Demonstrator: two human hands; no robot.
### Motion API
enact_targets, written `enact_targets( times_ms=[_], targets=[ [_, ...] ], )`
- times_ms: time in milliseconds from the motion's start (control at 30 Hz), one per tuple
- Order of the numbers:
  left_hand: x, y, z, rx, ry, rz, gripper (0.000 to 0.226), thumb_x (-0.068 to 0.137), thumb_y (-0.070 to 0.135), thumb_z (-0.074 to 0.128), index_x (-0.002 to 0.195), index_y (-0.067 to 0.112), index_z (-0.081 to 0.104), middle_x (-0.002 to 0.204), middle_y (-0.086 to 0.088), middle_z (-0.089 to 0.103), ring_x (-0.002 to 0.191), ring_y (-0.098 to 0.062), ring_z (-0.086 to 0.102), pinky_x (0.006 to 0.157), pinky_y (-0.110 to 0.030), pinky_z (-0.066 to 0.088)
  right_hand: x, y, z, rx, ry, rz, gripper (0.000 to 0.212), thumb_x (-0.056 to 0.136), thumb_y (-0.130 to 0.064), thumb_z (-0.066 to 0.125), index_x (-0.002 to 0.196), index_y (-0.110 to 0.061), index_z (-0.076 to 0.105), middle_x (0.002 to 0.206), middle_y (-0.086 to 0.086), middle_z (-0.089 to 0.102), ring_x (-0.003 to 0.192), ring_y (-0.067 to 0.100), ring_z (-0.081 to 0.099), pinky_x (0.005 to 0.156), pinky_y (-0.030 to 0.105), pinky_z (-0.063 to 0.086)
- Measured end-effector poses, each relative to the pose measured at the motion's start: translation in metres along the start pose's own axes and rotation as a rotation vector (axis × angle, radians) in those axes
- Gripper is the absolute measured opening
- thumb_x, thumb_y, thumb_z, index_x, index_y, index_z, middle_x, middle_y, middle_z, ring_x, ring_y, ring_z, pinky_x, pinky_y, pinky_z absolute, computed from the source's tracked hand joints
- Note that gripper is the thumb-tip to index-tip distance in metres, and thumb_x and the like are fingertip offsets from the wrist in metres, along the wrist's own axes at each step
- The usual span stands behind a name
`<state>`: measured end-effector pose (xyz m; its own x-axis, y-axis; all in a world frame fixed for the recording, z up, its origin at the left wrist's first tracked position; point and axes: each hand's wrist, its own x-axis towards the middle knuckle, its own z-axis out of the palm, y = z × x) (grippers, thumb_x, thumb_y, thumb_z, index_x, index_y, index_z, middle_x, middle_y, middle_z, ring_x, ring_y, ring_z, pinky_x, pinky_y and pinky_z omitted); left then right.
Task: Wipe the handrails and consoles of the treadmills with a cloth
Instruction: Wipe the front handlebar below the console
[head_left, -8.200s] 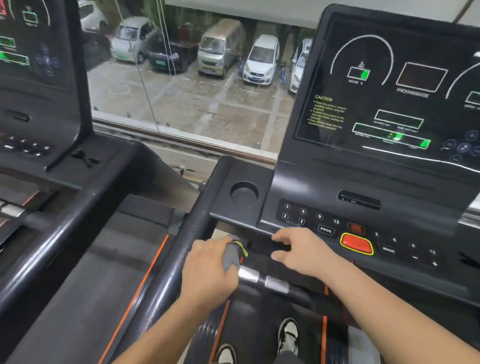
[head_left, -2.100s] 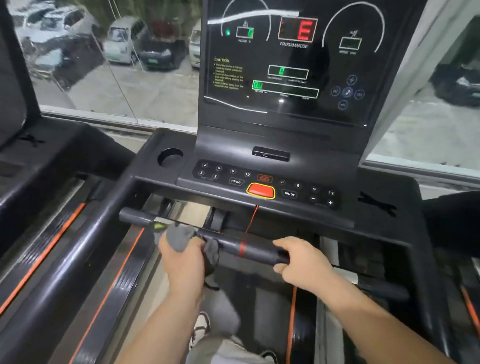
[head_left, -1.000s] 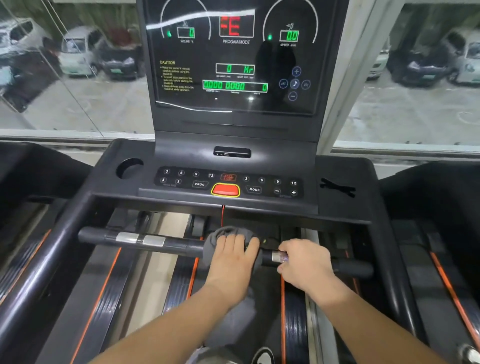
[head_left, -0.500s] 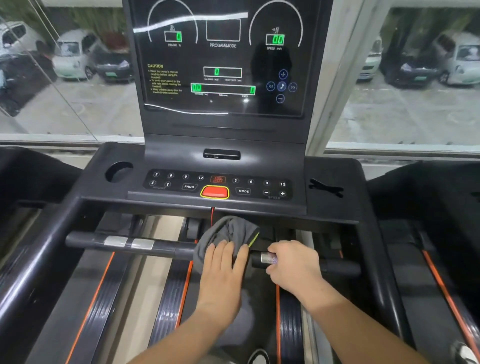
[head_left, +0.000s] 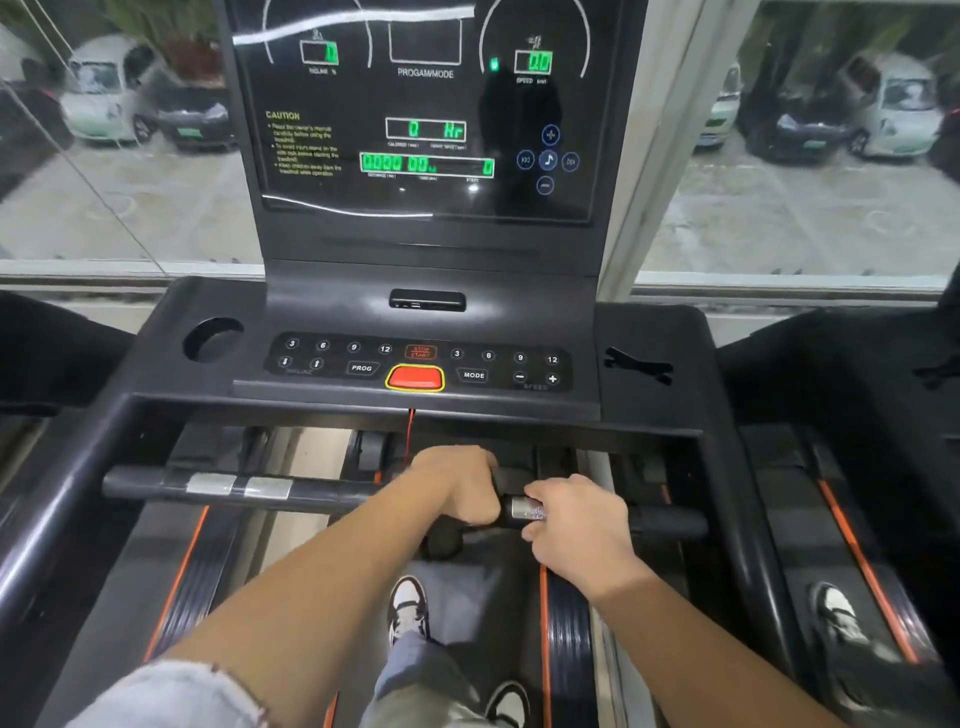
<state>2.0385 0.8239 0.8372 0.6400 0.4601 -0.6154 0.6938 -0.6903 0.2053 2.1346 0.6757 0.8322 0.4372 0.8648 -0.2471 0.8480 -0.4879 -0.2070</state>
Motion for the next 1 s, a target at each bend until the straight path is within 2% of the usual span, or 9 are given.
enact_targets(
  times_ms=[133, 300, 467, 567, 633, 733, 833, 900, 1000],
  targets=[
    [-0.049, -0.004, 0.079, 0.117, 0.583, 0.052, 0.072, 0.059, 0.028, 0.074, 0.128, 0.026, 0.054, 0.116, -0.002, 0.058, 0.109, -0.027, 0.056, 0.096, -0.040, 0.045, -0.003, 0.000, 0.001, -0.002, -0.002, 0.007, 0.047, 0.092, -0.041, 0.064, 0.139, -0.040, 0.059, 0.126, -0.014, 0.066, 0.121, 0.011, 0.056, 0.095, 0.029, 0.047],
    [-0.077, 0.004, 0.121, -0.242, 0.765, 0.185, 0.059, 0.062, 0.019, 0.070, 0.119, 0.029, 0.058, 0.117, 0.006, 0.057, 0.111, -0.018, 0.052, 0.100, -0.033, 0.046, -0.004, -0.003, -0.001, -0.042, 0.014, 0.039, 0.035, 0.085, -0.044, 0.062, 0.121, -0.041, 0.065, 0.109, -0.014, 0.067, 0.113, 0.011, 0.058, 0.077, 0.027, 0.044],
    [-0.109, 0.002, 0.129, -1.039, 0.700, -0.016, 0.044, 0.072, 0.025, 0.068, 0.114, 0.036, 0.063, 0.109, 0.017, 0.070, 0.106, -0.004, 0.064, 0.100, -0.032, 0.052, -0.007, -0.006, -0.001, -0.020, -0.004, 0.068, 0.052, 0.087, -0.048, 0.063, 0.138, -0.046, 0.058, 0.123, -0.014, 0.065, 0.121, 0.012, 0.058, 0.093, 0.028, 0.048],
    [-0.115, 0.003, 0.146, -1.793, 0.534, -0.435, 0.042, 0.069, 0.024, 0.078, 0.109, 0.016, 0.069, 0.093, -0.009, 0.078, 0.090, -0.030, 0.075, 0.086, -0.052, 0.061, -0.006, -0.005, -0.005, -0.015, -0.042, 0.056, 0.053, 0.090, -0.047, 0.064, 0.142, -0.043, 0.055, 0.131, -0.013, 0.063, 0.127, 0.013, 0.054, 0.098, 0.029, 0.048],
    [-0.114, -0.004, 0.149, -2.188, 0.367, -0.608, 0.037, 0.081, 0.024, 0.074, 0.113, 0.005, 0.070, 0.096, -0.021, 0.077, 0.082, -0.039, 0.075, 0.067, -0.049, 0.062, -0.008, -0.004, -0.011, 0.042, -0.121, 0.042, 0.059, 0.090, -0.046, 0.069, 0.145, -0.039, 0.052, 0.139, -0.011, 0.058, 0.131, 0.016, 0.052, 0.102, 0.032, 0.047],
    [-0.103, -0.012, 0.129, -2.376, 0.320, -0.517, 0.024, 0.095, 0.023, 0.056, 0.097, 0.005, 0.070, 0.084, -0.017, 0.072, 0.062, -0.032, 0.070, 0.053, -0.036, 0.056, -0.015, 0.010, -0.021, 0.151, -0.158, 0.017, 0.079, 0.085, -0.046, 0.077, 0.155, -0.033, 0.041, 0.154, -0.010, 0.046, 0.142, 0.016, 0.043, 0.111, 0.035, 0.042],
    [-0.082, -0.003, 0.102, -2.406, 0.435, -0.426, 0.013, 0.088, 0.017, 0.052, 0.077, 0.019, 0.058, 0.075, -0.006, 0.058, 0.062, -0.022, 0.060, 0.058, -0.032, 0.049, -0.022, 0.036, -0.027, -0.022, -0.068, 0.047, 0.067, 0.084, -0.043, 0.075, 0.145, -0.032, 0.051, 0.140, -0.009, 0.055, 0.132, 0.017, 0.050, 0.100, 0.033, 0.048],
    [-0.064, 0.016, 0.097, -2.367, 0.439, -0.424, 0.011, 0.081, 0.010, 0.056, 0.090, 0.015, 0.059, 0.076, -0.007, 0.061, 0.063, -0.020, 0.064, 0.056, -0.031, 0.052, -0.028, 0.053, -0.029, -0.118, -0.043, 0.116, 0.041, 0.084, -0.040, 0.072, 0.123, -0.030, 0.063, 0.116, -0.007, 0.062, 0.112, 0.019, 0.059, 0.081, 0.030, 0.048],
    [-0.048, 0.046, 0.104, -2.351, 0.241, -0.441, 0.041, 0.076, 0.006, 0.061, 0.116, 0.014, 0.058, 0.088, -0.012, 0.070, 0.073, -0.025, 0.072, 0.060, -0.034, 0.058, -0.034, 0.068, -0.028, -0.136, -0.045, 0.180, 0.021, 0.088, -0.033, 0.067, 0.109, -0.031, 0.068, 0.098, -0.009, 0.063, 0.095, 0.017, 0.063, 0.072, 0.031, 0.053]
  ],
)
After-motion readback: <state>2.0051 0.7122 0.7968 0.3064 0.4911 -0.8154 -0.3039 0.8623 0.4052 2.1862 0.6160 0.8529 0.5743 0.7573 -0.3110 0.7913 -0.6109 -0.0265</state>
